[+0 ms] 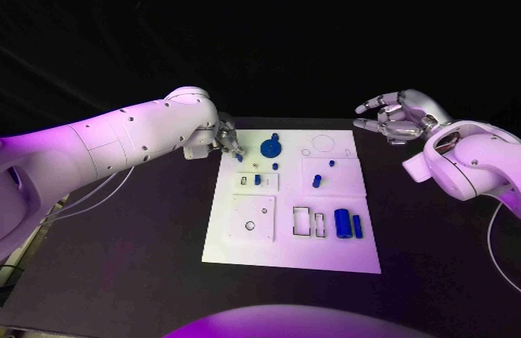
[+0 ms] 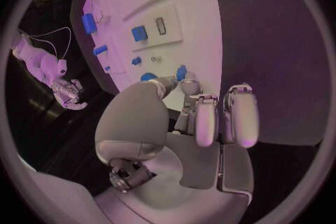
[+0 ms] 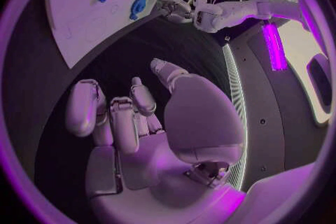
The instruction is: Assemble the parts on the task board
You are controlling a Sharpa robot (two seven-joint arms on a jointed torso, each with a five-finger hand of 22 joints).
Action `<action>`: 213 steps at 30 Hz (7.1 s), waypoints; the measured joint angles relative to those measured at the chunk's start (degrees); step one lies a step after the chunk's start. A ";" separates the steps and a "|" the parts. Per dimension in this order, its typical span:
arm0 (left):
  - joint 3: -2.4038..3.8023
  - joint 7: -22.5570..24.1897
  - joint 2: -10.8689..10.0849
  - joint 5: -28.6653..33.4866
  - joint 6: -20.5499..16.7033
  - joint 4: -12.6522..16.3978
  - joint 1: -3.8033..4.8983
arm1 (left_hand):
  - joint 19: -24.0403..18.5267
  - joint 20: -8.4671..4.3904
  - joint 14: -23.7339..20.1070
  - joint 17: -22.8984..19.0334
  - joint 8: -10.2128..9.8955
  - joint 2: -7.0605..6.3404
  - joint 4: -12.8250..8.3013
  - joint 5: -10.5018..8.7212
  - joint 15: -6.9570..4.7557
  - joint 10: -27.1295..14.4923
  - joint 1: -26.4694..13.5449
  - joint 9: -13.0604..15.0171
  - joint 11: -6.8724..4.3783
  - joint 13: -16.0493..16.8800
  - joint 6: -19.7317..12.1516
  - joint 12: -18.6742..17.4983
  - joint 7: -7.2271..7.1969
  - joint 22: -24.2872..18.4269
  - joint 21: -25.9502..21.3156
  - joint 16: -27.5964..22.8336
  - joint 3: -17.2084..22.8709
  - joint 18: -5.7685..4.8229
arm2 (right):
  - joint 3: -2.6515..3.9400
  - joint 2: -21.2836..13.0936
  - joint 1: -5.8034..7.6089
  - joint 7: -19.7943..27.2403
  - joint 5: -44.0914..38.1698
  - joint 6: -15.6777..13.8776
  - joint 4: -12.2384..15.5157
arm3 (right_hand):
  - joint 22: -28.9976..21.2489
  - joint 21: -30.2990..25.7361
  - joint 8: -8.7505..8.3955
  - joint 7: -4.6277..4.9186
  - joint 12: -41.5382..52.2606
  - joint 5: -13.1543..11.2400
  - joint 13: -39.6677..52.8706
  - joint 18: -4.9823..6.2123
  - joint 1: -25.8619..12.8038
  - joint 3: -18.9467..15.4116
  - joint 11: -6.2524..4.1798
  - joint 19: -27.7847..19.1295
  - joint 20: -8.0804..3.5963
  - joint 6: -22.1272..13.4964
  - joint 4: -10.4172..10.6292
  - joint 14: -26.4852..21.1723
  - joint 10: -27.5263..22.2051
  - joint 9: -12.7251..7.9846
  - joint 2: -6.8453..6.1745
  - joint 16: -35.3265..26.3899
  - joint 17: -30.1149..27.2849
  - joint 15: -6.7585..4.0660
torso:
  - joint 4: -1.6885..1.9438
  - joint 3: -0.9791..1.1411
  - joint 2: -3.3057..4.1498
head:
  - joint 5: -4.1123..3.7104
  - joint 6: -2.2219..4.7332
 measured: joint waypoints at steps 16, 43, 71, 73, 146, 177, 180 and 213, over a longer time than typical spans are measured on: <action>-0.05 0.87 -0.38 4.37 -2.02 -0.02 0.00 | 0.00 0.00 0.20 0.00 4.78 -1.36 0.30 -1.03 -0.20 -0.23 1.54 1.72 -0.16 -1.39 -1.61 -0.41 0.14 0.21 0.00 0.00 8.62 0.00 | 0.00 -0.04 0.00 0.06 0.00 -0.05 -0.01 | 0.00 0.00 0.23 0.00 0.00 0.00 0.00 0.00 0.00 0.00 0.00 0.00 0.00 0.00 0.00 0.00 0.00 -0.05 0.00 0.00 0.00 0.00 | 0.03 0.04 -0.07 | 0.19 -0.17; -0.05 5.85 -10.61 8.15 -6.73 13.25 -1.67 | 0.00 0.00 0.08 0.00 5.50 -7.25 -4.08 7.59 -0.31 2.19 -1.04 2.08 -0.90 1.31 0.95 0.81 -0.31 1.21 0.50 0.23 12.32 0.00 | 0.00 -0.41 -0.01 0.09 0.00 -0.15 0.10 | 0.00 0.00 0.23 0.00 0.00 0.23 0.00 0.00 0.00 -0.01 0.00 0.00 0.00 0.00 0.33 0.00 0.00 -0.04 0.00 0.00 -0.01 0.00 | 0.13 -0.01 -0.10 | 0.75 -0.36; -0.06 6.48 -12.94 1.95 -11.02 19.77 -3.89 | 0.41 -0.41 0.18 0.00 4.91 -9.10 -4.08 14.61 -1.02 5.25 -1.54 1.60 -1.70 3.69 3.59 1.82 -1.13 1.38 0.73 0.45 12.33 0.00 | 0.00 -0.62 -0.01 0.08 0.00 -0.32 0.24 | 0.00 0.00 0.23 0.00 0.00 0.22 0.00 0.00 -0.09 -0.10 0.00 0.00 0.00 0.00 0.42 0.00 0.00 -0.08 0.09 0.00 0.01 0.00 | -0.03 -0.01 0.04 | 1.35 -0.77; -0.06 6.23 -12.82 1.17 -11.06 19.85 -3.95 | 0.41 -0.41 0.19 -0.01 4.88 -9.28 -4.08 14.90 -1.02 5.45 -1.56 1.61 -1.52 3.77 3.73 1.82 -1.19 1.38 0.73 0.45 12.33 0.00 | 0.00 -0.63 -0.01 0.08 0.00 -0.33 0.25 | 0.00 0.00 0.22 0.00 0.00 0.22 0.00 0.00 -0.24 -0.17 0.00 0.00 0.00 0.00 0.49 0.00 0.00 -0.10 0.25 0.00 0.04 0.00 | -0.03 -0.01 0.04 | 1.34 -0.88; -0.27 3.89 -11.42 -3.00 -10.02 19.60 -5.14 | 0.40 -0.41 0.21 -0.01 4.71 -9.84 -4.07 17.61 -1.43 5.96 -2.02 1.99 -1.82 4.48 4.14 2.14 -1.18 1.46 0.71 0.44 12.33 0.00 | -0.04 -0.32 -0.05 2.25 2.38 -1.11 -0.36 | -32.34 -42.07 5.11 -0.26 -25.65 0.44 -32.17 5.38 0.86 1.66 0.92 -18.33 0.70 -3.65 2.62 -14.65 -19.57 -0.97 -0.86 -39.12 -36.11 0.72 | 0.01 -0.01 -0.04 | 1.49 -1.59; -0.26 3.79 -11.51 -2.95 -9.74 19.45 -5.26 | 0.61 -0.61 0.20 -0.01 4.99 -10.12 -4.07 19.43 -1.41 6.62 -2.35 2.48 -2.00 5.22 4.60 2.43 -1.30 1.63 0.68 0.44 12.33 0.00 | -0.09 -0.14 -0.20 3.03 3.87 -1.40 -0.83 | -40.45 -52.16 7.33 -0.49 -31.07 0.44 -42.06 5.35 1.31 1.90 2.78 -22.43 3.37 -5.66 2.85 -21.41 -23.44 -1.75 -1.31 -52.43 -39.38 3.17 | -0.03 0.00 0.01 | 1.54 -1.64; -0.25 3.74 -11.51 -2.93 -9.72 19.45 -5.26 | 0.61 -0.61 0.20 -0.01 5.00 -10.25 -4.07 19.45 -1.41 6.62 -2.41 2.48 -2.00 5.22 4.61 2.43 -1.31 1.63 0.68 0.44 12.33 0.00 | -0.09 -0.14 -0.21 3.08 3.97 -1.43 -0.84 | -40.57 -52.40 7.56 -0.49 -31.07 0.44 -42.23 5.36 1.31 1.90 2.98 -22.43 3.37 -5.66 2.85 -21.41 -23.64 -1.75 -1.31 -52.50 -39.44 3.17 | -0.03 -0.01 0.01 | 1.55 -1.66; -0.19 3.33 -10.86 0.22 -9.35 18.27 -5.19 | 0.72 -1.56 0.19 -0.01 6.37 -9.88 -7.66 17.92 -2.66 8.74 -4.49 6.22 -3.56 6.44 5.06 2.43 -3.10 1.82 0.89 0.79 8.75 0.00 | -0.10 -0.08 -0.28 3.17 4.22 -1.50 -0.94 | -42.18 -53.95 8.43 -0.56 -31.50 0.44 -44.51 5.35 1.97 1.90 3.57 -23.03 3.98 -6.41 2.85 -22.74 -24.24 -1.91 -1.36 -54.49 -40.33 3.68 | -0.04 0.07 -0.03 | 1.36 -1.92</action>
